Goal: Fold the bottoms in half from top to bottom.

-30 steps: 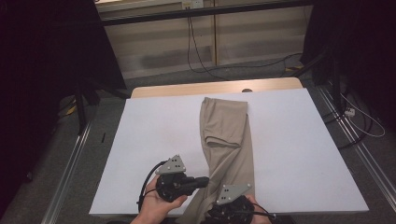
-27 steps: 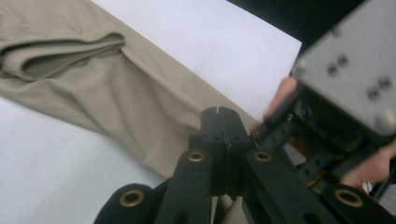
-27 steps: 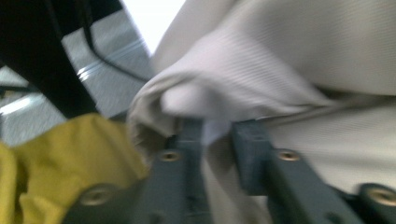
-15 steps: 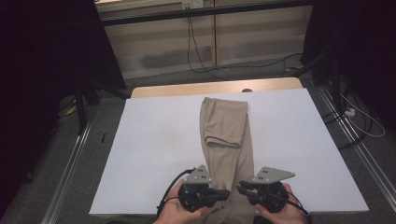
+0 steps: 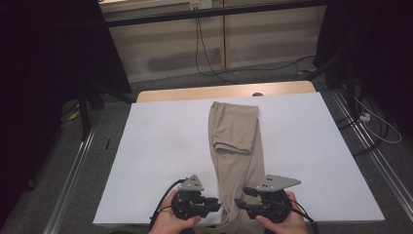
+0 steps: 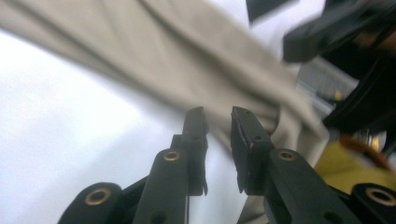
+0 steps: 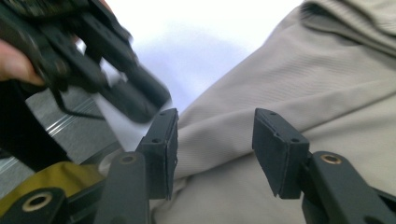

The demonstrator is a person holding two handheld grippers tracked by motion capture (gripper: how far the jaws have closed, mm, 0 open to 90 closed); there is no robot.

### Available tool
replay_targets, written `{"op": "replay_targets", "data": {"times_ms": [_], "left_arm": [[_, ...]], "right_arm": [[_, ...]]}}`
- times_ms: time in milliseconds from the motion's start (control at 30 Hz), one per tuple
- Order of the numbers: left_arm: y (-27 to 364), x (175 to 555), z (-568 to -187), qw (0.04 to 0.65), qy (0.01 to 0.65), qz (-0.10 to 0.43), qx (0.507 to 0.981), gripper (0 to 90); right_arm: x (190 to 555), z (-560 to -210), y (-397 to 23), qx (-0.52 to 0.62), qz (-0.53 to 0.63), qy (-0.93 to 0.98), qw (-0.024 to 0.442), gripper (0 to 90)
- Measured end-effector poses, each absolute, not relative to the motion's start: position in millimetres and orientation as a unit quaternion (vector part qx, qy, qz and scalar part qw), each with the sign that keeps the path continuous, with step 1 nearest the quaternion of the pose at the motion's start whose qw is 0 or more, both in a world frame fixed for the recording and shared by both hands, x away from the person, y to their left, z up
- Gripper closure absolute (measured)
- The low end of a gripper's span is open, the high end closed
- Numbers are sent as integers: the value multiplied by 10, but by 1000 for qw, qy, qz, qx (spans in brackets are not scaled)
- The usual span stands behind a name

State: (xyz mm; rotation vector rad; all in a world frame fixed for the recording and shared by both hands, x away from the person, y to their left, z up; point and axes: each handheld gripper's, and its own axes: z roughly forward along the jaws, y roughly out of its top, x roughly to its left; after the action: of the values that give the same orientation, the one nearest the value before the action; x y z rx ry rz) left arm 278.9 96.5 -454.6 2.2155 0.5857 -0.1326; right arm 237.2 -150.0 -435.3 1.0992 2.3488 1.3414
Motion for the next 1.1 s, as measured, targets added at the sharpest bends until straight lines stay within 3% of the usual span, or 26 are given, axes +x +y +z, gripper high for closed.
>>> {"op": "replay_targets", "data": {"times_ms": [100, 367, 500, 600, 733, 900, 1100], "left_arm": [[837, 2667, -4567, 390, 217, -56, 893, 769], [727, 2416, -4586, 379, 198, -71, 901, 692], [745, 2450, -4543, 393, 204, -51, 895, 687], [786, 2538, -4535, 404, 228, -48, 884, 697], [769, 2655, -4494, 417, 239, -17, 877, 693], [602, 2716, -4547, 412, 223, 9, 884, 542], [419, 2659, -4636, 394, 185, 58, 898, 507]], "right_arm": [[2366, -4379, -1440, 370, 457, 804, 92, 507], [2310, -4487, -1339, 375, 409, 828, 82, 508], [2310, -4561, -1409, 393, 373, 835, 92, 890], [2314, -4569, -1530, 405, 372, 831, 87, 900], [2274, -4461, -1678, 407, 384, 821, 116, 900], [2174, -4462, -1840, 420, 377, 816, 122, 900], [2099, -4540, -1982, 434, 351, 818, 138, 900]]}}
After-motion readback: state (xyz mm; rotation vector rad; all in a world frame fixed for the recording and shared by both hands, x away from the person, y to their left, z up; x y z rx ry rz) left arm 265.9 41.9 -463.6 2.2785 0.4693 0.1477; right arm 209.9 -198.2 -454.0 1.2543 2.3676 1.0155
